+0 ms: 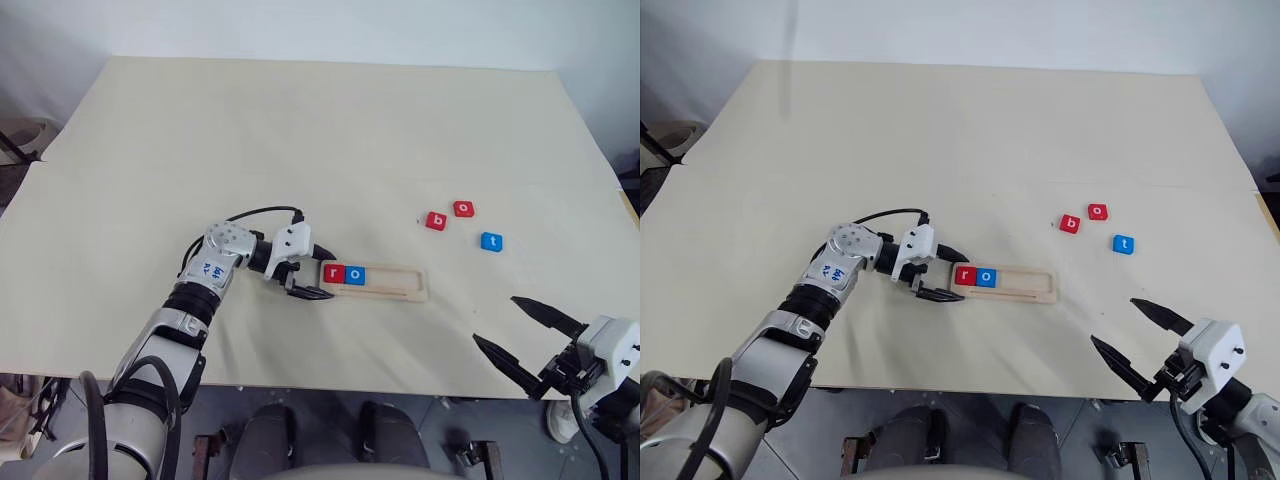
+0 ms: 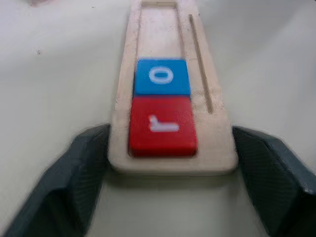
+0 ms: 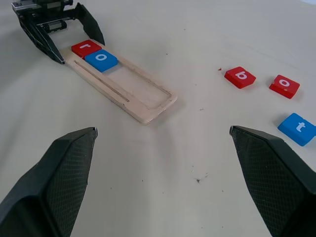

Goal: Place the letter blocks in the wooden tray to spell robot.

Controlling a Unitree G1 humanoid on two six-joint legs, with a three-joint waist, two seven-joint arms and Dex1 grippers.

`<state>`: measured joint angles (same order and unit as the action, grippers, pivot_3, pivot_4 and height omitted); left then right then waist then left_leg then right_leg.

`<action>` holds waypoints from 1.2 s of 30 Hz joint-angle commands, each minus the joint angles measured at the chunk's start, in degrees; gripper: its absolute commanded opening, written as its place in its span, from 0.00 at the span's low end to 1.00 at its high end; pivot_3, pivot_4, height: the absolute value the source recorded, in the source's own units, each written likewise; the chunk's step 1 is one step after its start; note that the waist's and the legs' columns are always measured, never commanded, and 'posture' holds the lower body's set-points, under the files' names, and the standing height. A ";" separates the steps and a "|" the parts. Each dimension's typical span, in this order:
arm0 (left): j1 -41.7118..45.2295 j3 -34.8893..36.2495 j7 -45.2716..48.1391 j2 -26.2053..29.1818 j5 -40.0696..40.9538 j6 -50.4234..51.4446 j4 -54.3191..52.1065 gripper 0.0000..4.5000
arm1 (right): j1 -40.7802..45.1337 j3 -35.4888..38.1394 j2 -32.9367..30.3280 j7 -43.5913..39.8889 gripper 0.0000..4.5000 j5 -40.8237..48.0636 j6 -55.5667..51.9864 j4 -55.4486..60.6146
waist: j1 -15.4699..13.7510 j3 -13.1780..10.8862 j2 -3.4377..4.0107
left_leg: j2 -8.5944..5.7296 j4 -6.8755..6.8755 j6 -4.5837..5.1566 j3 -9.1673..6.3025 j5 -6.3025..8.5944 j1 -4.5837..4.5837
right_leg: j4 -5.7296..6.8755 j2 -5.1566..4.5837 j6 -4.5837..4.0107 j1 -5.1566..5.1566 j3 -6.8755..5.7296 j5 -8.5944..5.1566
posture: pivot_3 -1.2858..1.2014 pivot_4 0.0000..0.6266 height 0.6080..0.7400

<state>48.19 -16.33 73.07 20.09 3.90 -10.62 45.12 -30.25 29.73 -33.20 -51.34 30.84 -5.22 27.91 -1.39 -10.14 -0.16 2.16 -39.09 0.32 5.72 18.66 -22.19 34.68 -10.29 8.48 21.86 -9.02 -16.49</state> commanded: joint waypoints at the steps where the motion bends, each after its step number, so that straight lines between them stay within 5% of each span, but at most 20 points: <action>1: -2.03 2.07 -0.41 1.95 0.30 0.23 -2.45 1.00 | -0.80 1.84 0.37 0.91 1.00 1.29 0.36 2.48 | 0.02 0.00 0.00 | 0.00 0.00 0.00 0.00 0.00 0.00 | 0.00 0.00 0.00 0.00 0.00 0.00 | 0.52 0.24 1.00; 6: -6.44 9.60 -0.34 5.70 6.42 0.67 -8.69 1.00 | 3.90 1.11 0.51 5.50 1.00 5.09 -4.06 1.95 | 0.83 0.00 0.00 | 0.04 0.01 -0.01 -0.06 0.00 -0.01 | 0.05 0.01 -0.01 0.09 0.03 0.00 | 0.52 0.24 1.00; 15: -27.17 24.16 -3.53 16.32 16.18 5.96 -27.42 1.00 | 28.03 -7.01 -5.90 18.42 1.00 4.53 -24.13 -6.30 | 1.60 -0.02 0.05 | 0.07 0.01 -0.02 -0.38 0.00 0.01 | 0.09 0.01 -0.01 0.11 0.08 -0.01 | 0.52 0.24 1.00; 23: -40.84 30.73 -12.93 14.26 22.32 11.66 -44.63 1.00 | 47.34 -15.89 -5.03 27.20 1.00 -3.92 -33.23 -20.22 | 0.41 -0.04 0.06 | 0.04 0.00 -0.01 -0.28 -0.01 -0.11 | 0.09 -0.05 -0.01 0.15 0.03 0.00 | 0.52 0.24 1.00; 36: -40.35 28.78 -18.40 11.71 22.63 13.32 -49.15 1.00 | 51.86 -15.85 -3.41 33.47 1.00 -8.34 -39.32 -23.03 | 0.75 -0.03 0.07 | 0.02 0.02 -0.02 0.24 -0.01 -0.26 | 0.20 -0.04 -0.01 0.48 0.16 -0.01 | 0.52 0.24 1.00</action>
<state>7.06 12.21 55.13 31.88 25.53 2.75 -1.89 21.01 11.73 -36.40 -19.12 23.32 -44.47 4.29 -0.64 -10.17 -0.10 2.19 -39.07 0.29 5.98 18.65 -22.46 34.90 -10.33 8.47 22.36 -8.85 -16.49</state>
